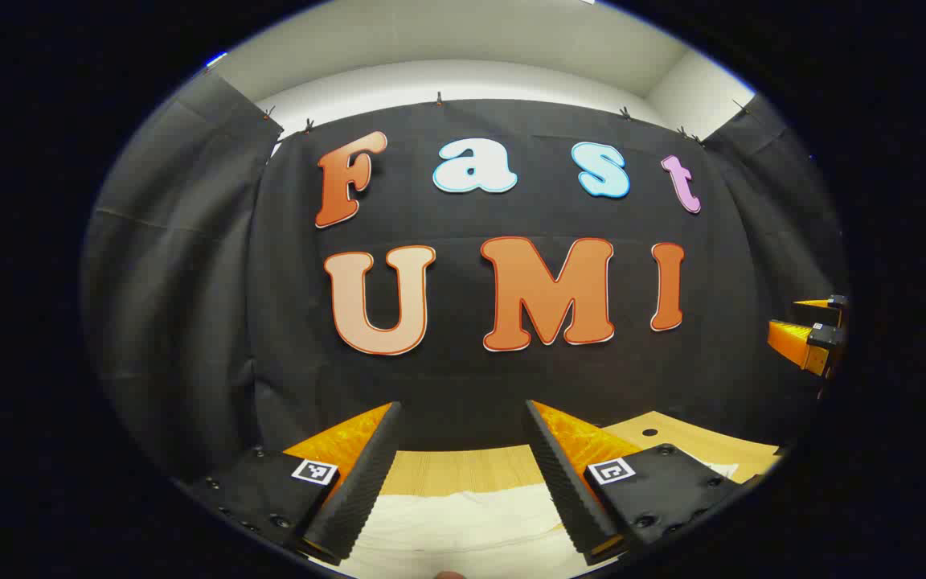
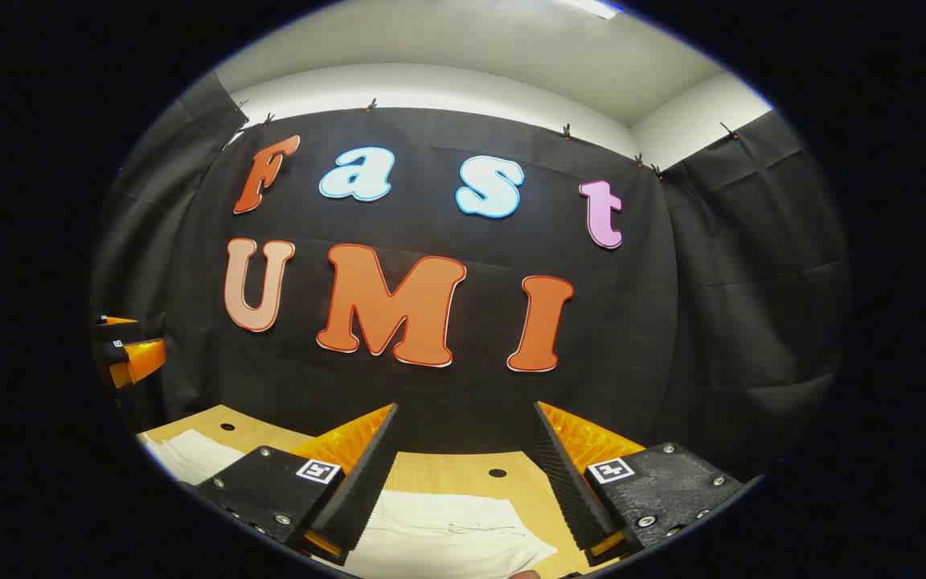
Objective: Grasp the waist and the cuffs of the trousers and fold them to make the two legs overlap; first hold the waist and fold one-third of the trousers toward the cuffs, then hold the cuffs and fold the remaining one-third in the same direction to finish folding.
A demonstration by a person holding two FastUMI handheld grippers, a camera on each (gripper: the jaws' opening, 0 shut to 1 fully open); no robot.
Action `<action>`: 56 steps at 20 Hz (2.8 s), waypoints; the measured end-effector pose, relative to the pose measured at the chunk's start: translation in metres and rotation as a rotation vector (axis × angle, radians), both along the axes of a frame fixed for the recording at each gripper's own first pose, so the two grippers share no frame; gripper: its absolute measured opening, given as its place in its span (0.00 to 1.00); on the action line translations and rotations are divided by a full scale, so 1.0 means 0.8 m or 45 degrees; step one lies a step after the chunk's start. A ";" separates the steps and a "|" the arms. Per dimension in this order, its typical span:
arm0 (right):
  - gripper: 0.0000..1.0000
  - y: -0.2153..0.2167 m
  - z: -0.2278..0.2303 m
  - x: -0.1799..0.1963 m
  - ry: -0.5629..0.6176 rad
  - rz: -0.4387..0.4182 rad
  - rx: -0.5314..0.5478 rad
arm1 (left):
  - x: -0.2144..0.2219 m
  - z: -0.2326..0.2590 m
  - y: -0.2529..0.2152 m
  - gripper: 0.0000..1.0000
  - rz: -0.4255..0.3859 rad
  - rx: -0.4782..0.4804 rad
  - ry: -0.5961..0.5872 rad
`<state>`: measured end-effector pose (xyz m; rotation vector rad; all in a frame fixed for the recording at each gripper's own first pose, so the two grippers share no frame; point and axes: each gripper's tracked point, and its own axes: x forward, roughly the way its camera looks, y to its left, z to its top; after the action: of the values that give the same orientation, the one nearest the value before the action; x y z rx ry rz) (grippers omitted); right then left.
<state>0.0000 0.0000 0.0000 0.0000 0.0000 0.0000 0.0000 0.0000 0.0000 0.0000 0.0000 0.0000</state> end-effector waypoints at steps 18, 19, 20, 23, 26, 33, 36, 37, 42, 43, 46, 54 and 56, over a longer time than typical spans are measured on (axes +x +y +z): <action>0.96 -0.001 -0.029 0.001 0.070 0.043 0.005 | -0.021 0.007 -0.002 0.99 0.066 0.066 -0.029; 0.96 0.003 -0.030 0.002 0.072 0.043 0.004 | -0.022 0.003 0.002 1.00 0.065 0.065 -0.030; 0.96 0.006 -0.032 0.001 0.081 0.042 0.004 | -0.021 0.002 0.006 1.00 0.067 0.064 -0.027; 0.97 0.022 -0.050 0.000 0.163 0.057 0.032 | -0.016 -0.008 0.022 1.00 0.060 0.050 -0.013; 0.99 0.033 -0.061 -0.007 0.222 0.050 0.003 | -0.009 -0.021 0.038 0.99 0.056 0.038 0.007; 0.99 0.020 -0.092 -0.017 0.361 -0.030 0.025 | 0.012 -0.055 0.057 0.98 0.009 0.075 0.079; 0.99 0.004 -0.114 -0.006 0.425 -0.027 0.025 | 0.013 -0.059 0.075 0.99 0.074 0.099 0.101; 0.99 -0.001 -0.124 -0.003 0.457 -0.021 0.019 | 0.012 -0.060 0.079 0.99 0.100 0.102 0.114; 0.99 -0.005 -0.180 0.002 0.612 0.046 0.009 | 0.007 -0.096 0.078 1.00 0.167 0.095 0.242; 0.99 -0.009 -0.191 0.002 0.648 0.060 0.018 | 0.009 -0.105 0.078 1.00 0.174 0.075 0.277; 0.99 -0.018 -0.219 0.003 0.732 0.079 -0.020 | 0.004 -0.116 0.089 1.00 0.237 0.111 0.337; 0.99 -0.058 -0.282 -0.001 0.950 0.085 0.153 | -0.029 -0.179 0.125 1.00 0.398 0.002 0.605; 0.99 -0.064 -0.302 0.002 1.013 0.081 0.176 | -0.042 -0.202 0.138 1.00 0.442 -0.027 0.683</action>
<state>0.0012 -0.0513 -0.2412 0.1386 0.7956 0.0632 -0.0338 0.1108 -0.1616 -0.0213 0.5368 0.3469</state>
